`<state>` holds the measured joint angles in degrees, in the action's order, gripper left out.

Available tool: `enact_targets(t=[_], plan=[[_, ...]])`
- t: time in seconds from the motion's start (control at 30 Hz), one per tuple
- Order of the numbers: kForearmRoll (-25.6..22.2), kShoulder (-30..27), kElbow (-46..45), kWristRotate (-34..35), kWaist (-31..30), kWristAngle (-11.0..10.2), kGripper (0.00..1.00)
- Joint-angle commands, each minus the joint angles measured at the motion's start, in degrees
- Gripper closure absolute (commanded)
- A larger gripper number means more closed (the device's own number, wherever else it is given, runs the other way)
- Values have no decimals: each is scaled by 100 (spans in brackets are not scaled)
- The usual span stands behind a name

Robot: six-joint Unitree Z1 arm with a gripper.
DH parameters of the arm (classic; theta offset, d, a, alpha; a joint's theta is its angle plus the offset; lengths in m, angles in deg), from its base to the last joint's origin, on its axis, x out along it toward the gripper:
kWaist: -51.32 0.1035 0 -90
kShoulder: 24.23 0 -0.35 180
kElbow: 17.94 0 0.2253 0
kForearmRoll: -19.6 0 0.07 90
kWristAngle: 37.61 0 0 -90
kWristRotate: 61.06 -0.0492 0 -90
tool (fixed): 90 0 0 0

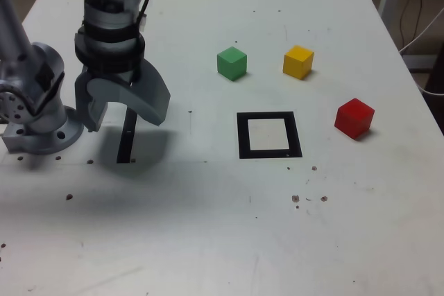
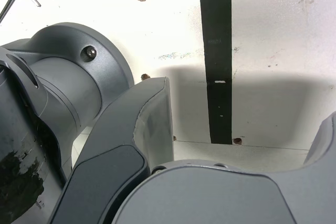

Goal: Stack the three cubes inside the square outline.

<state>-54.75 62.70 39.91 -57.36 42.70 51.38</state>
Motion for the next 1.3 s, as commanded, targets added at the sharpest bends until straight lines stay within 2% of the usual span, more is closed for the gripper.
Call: enact_targets(t=[0.0,0.3,0.57,0.83,1.27], plan=[[-53,-29,12,8,10,5,1],[-162,9,140,8,10,3,1],[-328,351,691,8,10,-62,1],[-836,875,1789,0,10,-202,1],[-1738,1858,3786,-17,10,-229,1]])
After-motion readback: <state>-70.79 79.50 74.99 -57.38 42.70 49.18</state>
